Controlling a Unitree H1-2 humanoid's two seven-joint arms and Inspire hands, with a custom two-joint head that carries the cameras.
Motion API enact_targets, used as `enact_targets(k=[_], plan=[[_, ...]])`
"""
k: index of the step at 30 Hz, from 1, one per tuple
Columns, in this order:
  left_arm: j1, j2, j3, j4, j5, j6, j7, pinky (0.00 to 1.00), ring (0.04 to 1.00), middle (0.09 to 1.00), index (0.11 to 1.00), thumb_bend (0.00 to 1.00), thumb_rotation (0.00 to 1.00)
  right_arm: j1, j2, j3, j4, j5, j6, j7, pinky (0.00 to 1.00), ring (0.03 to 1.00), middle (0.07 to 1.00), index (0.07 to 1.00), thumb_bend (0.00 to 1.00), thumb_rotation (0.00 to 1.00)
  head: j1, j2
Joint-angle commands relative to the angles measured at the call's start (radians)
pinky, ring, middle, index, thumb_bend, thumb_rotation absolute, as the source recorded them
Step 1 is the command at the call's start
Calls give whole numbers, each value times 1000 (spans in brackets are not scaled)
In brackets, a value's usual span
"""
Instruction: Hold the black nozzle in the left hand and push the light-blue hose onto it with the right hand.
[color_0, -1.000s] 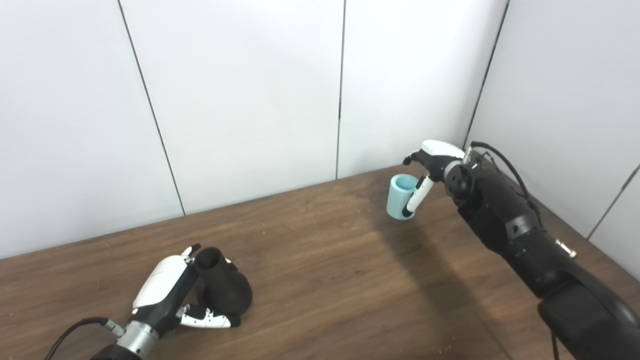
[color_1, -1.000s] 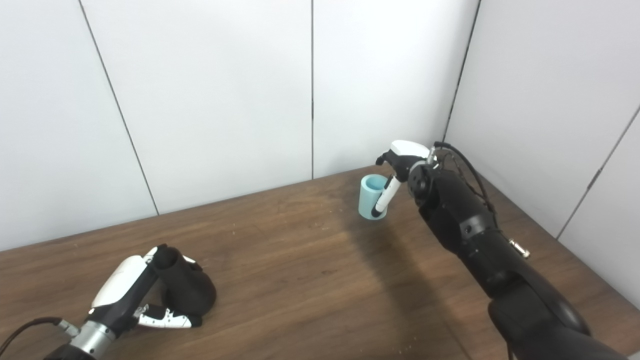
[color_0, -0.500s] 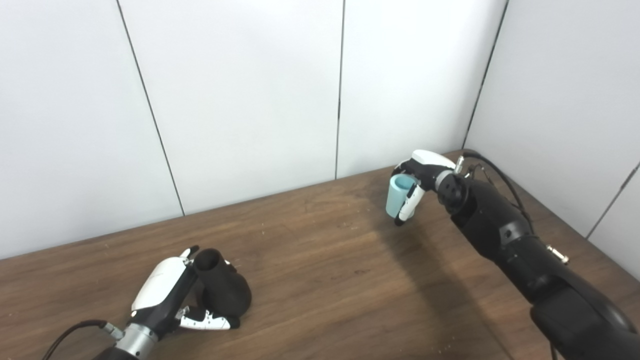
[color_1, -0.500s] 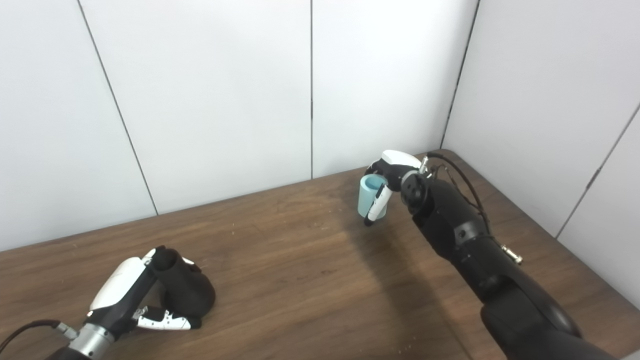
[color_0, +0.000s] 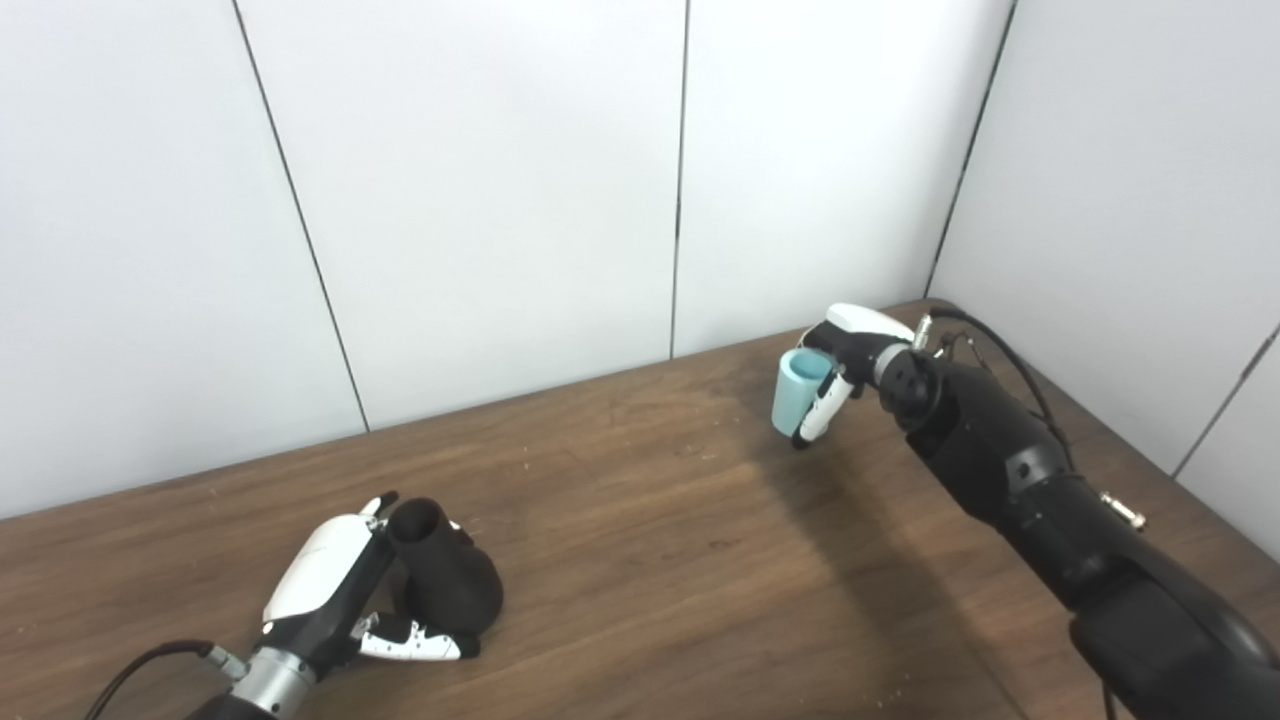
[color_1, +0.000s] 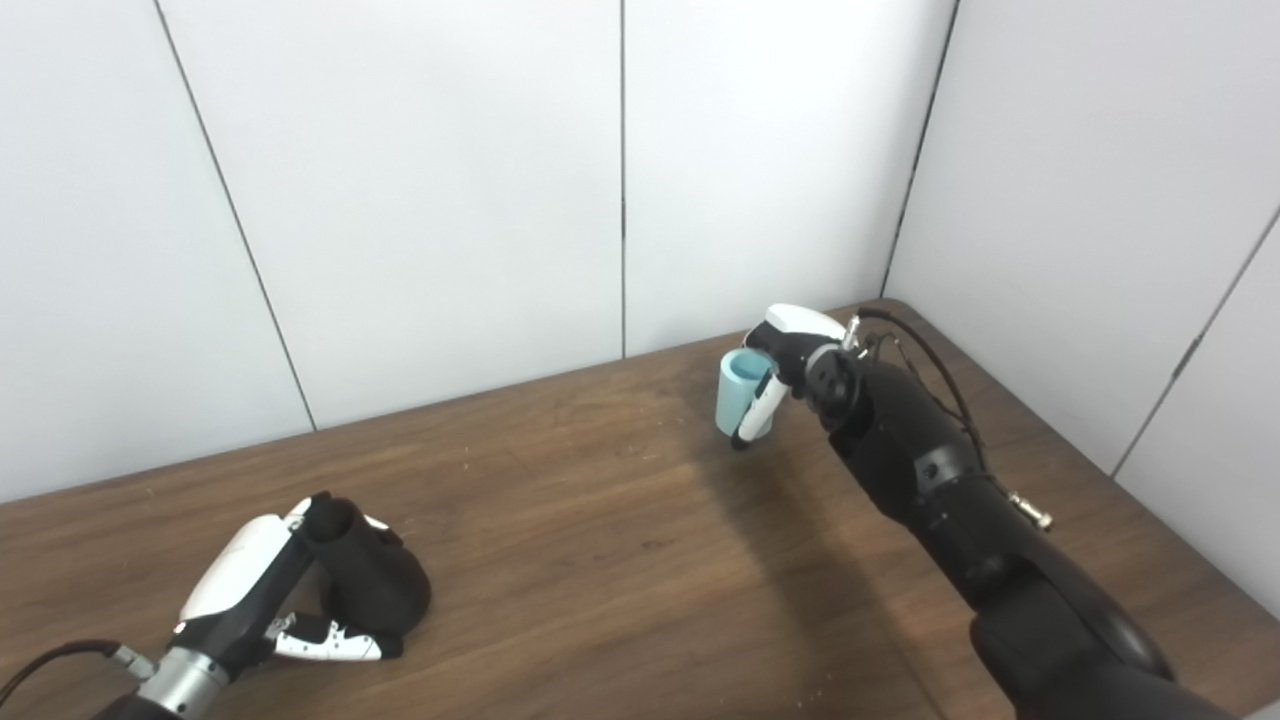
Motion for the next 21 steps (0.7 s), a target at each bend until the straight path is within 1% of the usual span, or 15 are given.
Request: enact_targets(k=[1,3,13,16,17,21], plan=[[88,31,-60,44,60,41,-126,1000,616,503,474,524,0,-32,-30,-7,-39,-28,11,-55,388,451,491,487,524,0,2,3],[87,31,-60,41,60,43,-127,1000,616,503,474,524,0,-26,-27,-10,-41,-34,11,-72,373,440,495,488,521,0,2,3],[88,24,-59,46,53,43,-126,1000,616,502,474,524,0,-15,-20,-21,-63,-18,-8,-115,387,444,493,479,521,0,14,13],[89,22,-60,39,57,54,-130,1000,617,500,476,524,0,-21,-10,-18,-91,-22,-8,-118,397,451,485,481,521,0,23,14],[89,21,-62,37,59,58,-130,1000,617,500,476,524,0,-23,-7,-17,-100,-24,-6,-117,401,456,482,480,521,0,38,17],[86,12,-72,29,73,74,-131,1000,618,499,476,524,0,-43,20,-5,-207,-45,36,-91,409,449,486,483,521,0,96,26]])
